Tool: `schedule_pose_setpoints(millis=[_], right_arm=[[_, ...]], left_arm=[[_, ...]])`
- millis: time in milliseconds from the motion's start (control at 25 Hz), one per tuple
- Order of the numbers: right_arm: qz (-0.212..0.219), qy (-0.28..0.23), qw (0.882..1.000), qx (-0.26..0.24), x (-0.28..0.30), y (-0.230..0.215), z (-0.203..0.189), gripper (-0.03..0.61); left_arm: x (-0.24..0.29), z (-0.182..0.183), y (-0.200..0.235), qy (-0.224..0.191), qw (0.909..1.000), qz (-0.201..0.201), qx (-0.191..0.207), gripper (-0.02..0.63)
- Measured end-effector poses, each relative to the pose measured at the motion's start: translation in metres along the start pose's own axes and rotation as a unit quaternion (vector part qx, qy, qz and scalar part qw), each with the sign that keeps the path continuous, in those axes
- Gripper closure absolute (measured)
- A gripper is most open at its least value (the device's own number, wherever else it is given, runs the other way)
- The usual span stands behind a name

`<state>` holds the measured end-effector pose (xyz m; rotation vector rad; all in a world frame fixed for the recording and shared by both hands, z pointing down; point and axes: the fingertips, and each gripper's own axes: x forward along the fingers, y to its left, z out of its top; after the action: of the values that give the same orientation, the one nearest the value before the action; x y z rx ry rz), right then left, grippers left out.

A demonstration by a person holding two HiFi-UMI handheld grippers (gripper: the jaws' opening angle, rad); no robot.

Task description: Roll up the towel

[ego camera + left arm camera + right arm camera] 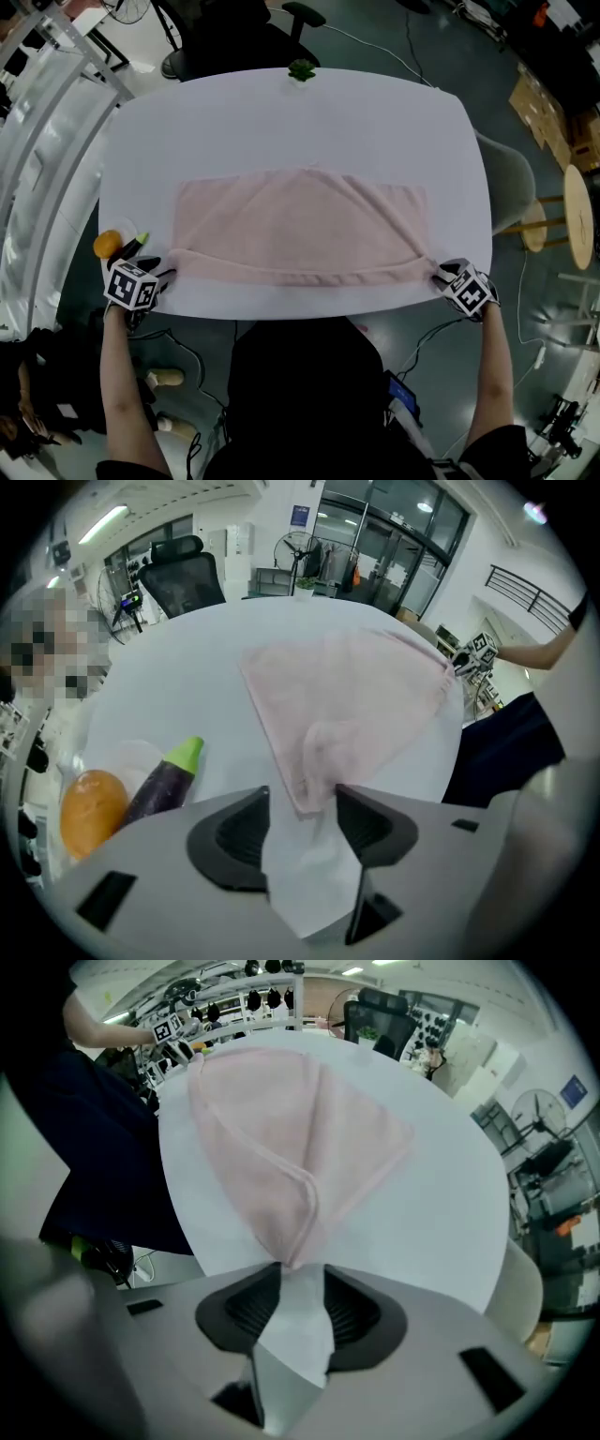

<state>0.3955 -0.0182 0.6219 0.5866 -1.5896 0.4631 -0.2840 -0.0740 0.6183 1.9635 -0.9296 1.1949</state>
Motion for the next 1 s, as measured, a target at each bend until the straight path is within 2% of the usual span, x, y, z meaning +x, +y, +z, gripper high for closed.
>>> schedule_pose_setpoints(millis=[40, 80, 120, 200, 280, 360, 440, 480, 520, 560, 600, 640, 760, 880, 1000], right_arm=[[-0.006, 0.000, 1.000, 0.002, -0.005, -0.003, -0.001, 0.387], [-0.010, -0.005, 1.000, 0.004, -0.013, -0.005, -0.001, 0.328], [-0.015, -0.015, 1.000, 0.007, -0.022, -0.007, 0.001, 0.302], [-0.012, -0.052, 0.998, 0.018, -0.040, -0.009, 0.014, 0.302], [0.019, -0.086, 0.995, 0.037, -0.046, -0.005, 0.033, 0.304], [0.048, -0.097, 0.993, 0.045, -0.037, -0.002, 0.050, 0.307], [0.061, -0.088, 0.994, 0.036, -0.022, 0.001, 0.058, 0.322], [0.064, -0.084, 0.994, 0.032, -0.016, 0.002, 0.060, 0.347], [0.063, -0.085, 0.994, 0.030, -0.014, 0.003, 0.063, 0.408], [0.059, -0.091, 0.994, 0.030, -0.015, 0.004, 0.065, 0.481], [0.056, -0.099, 0.993, 0.032, -0.019, 0.005, 0.066, 0.533], [0.053, -0.108, 0.992, 0.034, -0.024, 0.005, 0.065, 0.557], [0.042, -0.130, 0.989, 0.061, -0.036, 0.000, 0.057, 0.557], [0.029, -0.162, 0.979, 0.123, -0.037, -0.012, 0.050, 0.557], [0.007, -0.164, 0.975, 0.152, -0.022, -0.024, 0.051, 0.555]], left_arm=[[-0.006, 0.001, 0.001, 0.002, 1.0000, 0.002, 0.009, 0.343], [-0.014, 0.003, 0.001, -0.002, 0.9998, 0.004, 0.021, 0.328], [-0.023, 0.009, 0.000, -0.011, 0.9993, 0.007, 0.034, 0.328], [-0.037, 0.029, -0.002, -0.046, 0.9977, 0.012, 0.048, 0.342], [-0.038, 0.051, -0.004, -0.078, 0.9958, 0.012, 0.045, 0.410], [-0.026, 0.064, -0.006, -0.080, 0.9958, 0.007, 0.043, 0.435], [-0.009, 0.064, -0.010, -0.061, 0.9969, 0.001, 0.050, 0.436], [-0.004, 0.062, -0.012, -0.054, 0.9972, 0.000, 0.052, 0.458], [-0.001, 0.061, -0.013, -0.052, 0.9973, 0.000, 0.052, 0.532], [-0.002, 0.059, -0.015, -0.054, 0.9972, -0.001, 0.051, 0.560], [-0.006, 0.058, -0.017, -0.060, 0.9970, -0.006, 0.048, 0.561], [-0.010, 0.056, -0.019, -0.068, 0.9967, -0.012, 0.044, 0.565], [-0.025, 0.055, -0.015, -0.105, 0.9943, -0.016, 0.013, 0.566], [-0.029, 0.058, -0.008, -0.142, 0.9893, -0.013, -0.032, 0.566], [-0.015, 0.058, -0.001, -0.135, 0.9901, 0.012, -0.036, 0.566]])
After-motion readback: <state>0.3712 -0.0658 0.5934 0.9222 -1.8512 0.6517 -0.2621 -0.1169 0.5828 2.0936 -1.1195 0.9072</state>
